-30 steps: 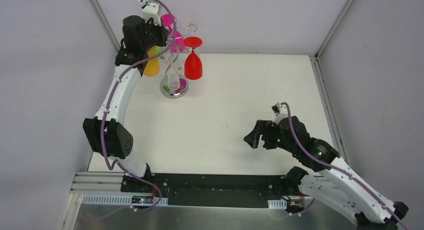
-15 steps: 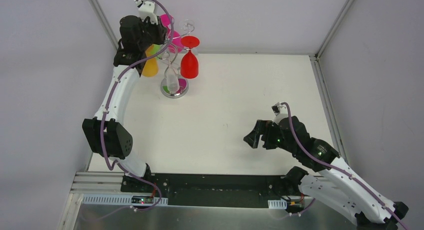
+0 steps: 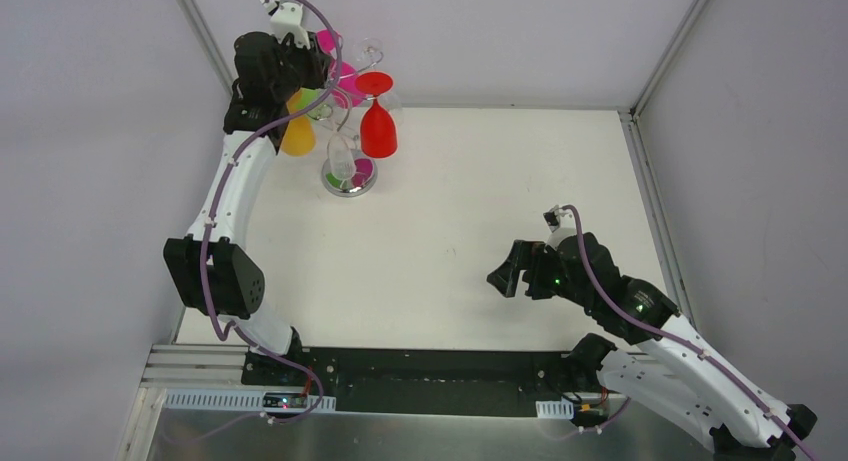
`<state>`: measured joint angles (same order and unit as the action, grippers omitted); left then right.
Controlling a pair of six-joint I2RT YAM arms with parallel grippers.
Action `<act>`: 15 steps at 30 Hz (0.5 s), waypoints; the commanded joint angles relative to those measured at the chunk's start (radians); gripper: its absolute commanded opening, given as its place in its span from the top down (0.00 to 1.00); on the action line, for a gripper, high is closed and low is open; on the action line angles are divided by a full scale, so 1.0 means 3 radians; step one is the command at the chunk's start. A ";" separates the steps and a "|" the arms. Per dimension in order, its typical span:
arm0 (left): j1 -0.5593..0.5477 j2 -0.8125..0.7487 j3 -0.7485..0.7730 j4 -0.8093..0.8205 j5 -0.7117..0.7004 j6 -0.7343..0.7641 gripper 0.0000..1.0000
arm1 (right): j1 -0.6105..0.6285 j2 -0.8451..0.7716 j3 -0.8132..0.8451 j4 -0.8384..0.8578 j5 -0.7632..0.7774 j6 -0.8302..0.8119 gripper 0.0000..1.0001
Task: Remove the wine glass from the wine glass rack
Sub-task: Adjust the wine rack at the center of the board.
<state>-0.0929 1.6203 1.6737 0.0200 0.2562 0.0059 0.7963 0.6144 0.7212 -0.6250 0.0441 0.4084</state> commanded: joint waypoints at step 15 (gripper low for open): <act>0.0510 -0.0122 0.0352 -0.0348 0.0568 -0.0636 0.69 | 0.0018 0.0023 -0.0016 0.0072 -0.0060 0.0014 0.01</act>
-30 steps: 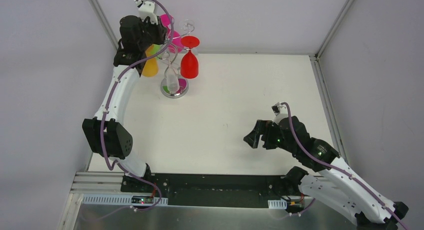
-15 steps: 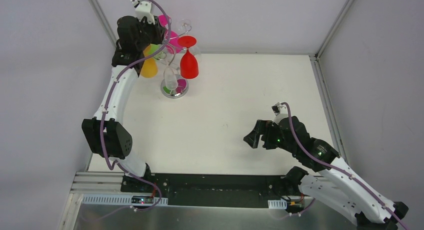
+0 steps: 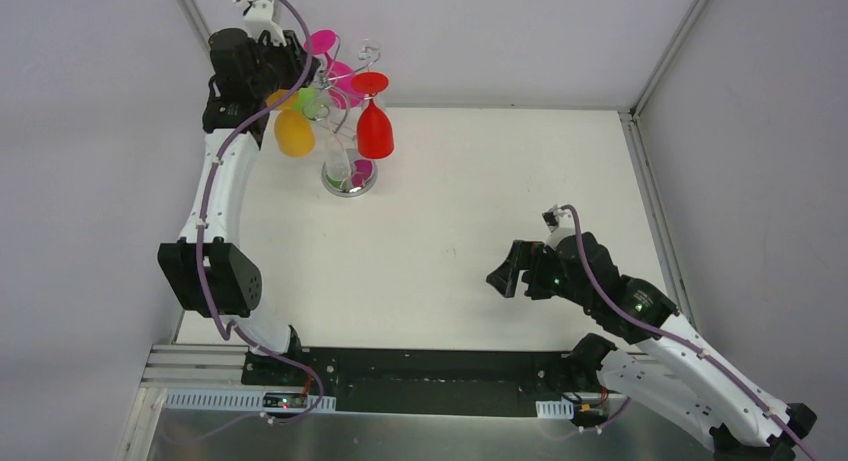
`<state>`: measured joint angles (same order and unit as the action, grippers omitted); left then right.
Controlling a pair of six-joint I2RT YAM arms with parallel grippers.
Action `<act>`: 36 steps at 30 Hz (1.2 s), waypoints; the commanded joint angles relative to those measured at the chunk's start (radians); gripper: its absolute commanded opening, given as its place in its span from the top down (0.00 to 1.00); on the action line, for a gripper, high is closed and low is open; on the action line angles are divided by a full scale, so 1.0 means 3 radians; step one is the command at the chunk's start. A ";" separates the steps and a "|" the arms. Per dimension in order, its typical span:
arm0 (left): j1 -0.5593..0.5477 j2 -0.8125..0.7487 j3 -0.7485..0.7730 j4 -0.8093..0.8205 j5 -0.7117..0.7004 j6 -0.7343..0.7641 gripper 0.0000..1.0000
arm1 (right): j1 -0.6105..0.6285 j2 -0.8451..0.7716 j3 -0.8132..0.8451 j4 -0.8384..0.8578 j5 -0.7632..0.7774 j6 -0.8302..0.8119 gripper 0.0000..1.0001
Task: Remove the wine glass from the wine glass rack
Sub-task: Adjust the wine rack at the center of the board.
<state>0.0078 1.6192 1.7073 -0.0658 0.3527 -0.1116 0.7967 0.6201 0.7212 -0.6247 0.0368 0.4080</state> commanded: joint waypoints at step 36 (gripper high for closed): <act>0.0710 0.0896 0.1313 -0.0358 0.2048 -0.2277 0.51 | 0.0017 -0.0122 -0.0157 0.0093 -0.0064 0.0012 0.01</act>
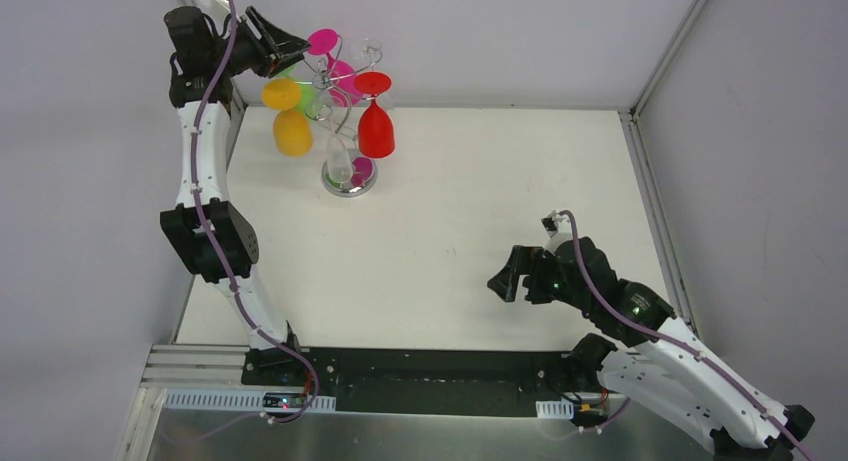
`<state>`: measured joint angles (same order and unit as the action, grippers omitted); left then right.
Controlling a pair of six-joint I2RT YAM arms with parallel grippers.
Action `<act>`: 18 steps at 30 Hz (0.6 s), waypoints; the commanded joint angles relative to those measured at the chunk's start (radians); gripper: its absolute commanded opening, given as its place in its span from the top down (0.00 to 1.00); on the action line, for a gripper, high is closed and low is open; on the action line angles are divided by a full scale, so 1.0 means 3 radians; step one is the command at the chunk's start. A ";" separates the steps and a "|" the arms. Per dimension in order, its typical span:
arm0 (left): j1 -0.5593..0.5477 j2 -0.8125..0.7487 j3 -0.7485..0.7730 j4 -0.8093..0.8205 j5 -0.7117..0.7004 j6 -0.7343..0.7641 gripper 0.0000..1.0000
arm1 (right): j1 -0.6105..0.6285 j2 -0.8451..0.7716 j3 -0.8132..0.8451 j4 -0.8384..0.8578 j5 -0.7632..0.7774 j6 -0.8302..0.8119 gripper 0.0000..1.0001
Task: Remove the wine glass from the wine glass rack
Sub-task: Adjust the wine rack at the center of the board, then pick up the wine rack from the center of the board.
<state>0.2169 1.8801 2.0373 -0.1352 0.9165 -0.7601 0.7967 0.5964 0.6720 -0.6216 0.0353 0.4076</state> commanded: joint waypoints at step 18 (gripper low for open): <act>-0.0007 0.0244 0.0571 -0.0705 0.0360 -0.0156 0.52 | 0.0022 0.0023 0.0002 0.0134 -0.0090 0.0037 0.01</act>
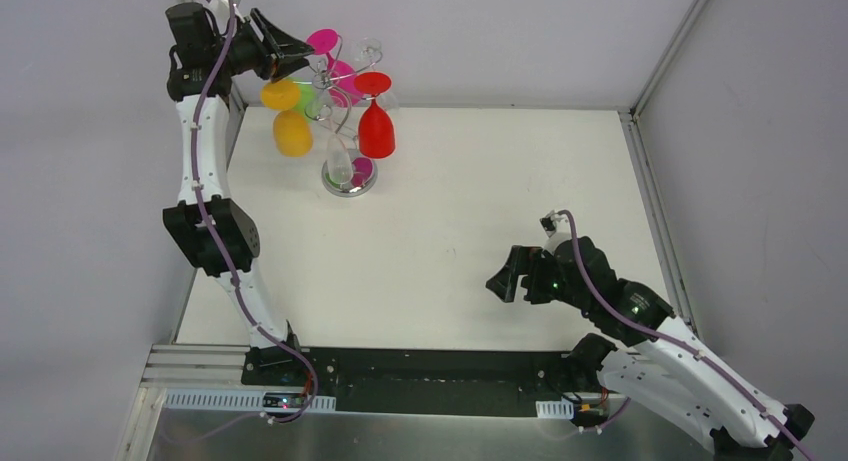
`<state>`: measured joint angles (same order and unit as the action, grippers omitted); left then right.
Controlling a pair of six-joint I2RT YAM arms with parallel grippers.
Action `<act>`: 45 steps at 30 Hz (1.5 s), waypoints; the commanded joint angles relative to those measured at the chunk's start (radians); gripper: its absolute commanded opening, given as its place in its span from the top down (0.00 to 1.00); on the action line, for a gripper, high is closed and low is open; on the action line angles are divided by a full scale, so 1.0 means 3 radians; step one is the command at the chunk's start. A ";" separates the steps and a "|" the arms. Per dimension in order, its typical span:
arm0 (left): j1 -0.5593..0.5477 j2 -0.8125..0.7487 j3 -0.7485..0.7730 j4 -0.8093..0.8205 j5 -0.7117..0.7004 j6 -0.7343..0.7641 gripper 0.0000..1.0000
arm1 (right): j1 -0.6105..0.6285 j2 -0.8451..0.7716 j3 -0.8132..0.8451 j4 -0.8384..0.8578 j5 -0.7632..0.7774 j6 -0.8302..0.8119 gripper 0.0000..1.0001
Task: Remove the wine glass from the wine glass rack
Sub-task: Pick up the wine rack from the center of the board.
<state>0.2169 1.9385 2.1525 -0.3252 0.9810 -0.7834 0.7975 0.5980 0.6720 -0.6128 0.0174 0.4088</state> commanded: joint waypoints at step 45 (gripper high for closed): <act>-0.0212 0.0325 0.0599 -0.0399 0.0512 -0.0021 0.80 | 0.0032 -0.0113 -0.0071 0.0031 -0.0006 0.0114 0.01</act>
<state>0.1642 2.0422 2.2925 -0.4587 1.0668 -0.7952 0.8028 0.5777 0.6559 -0.6109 0.0174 0.4263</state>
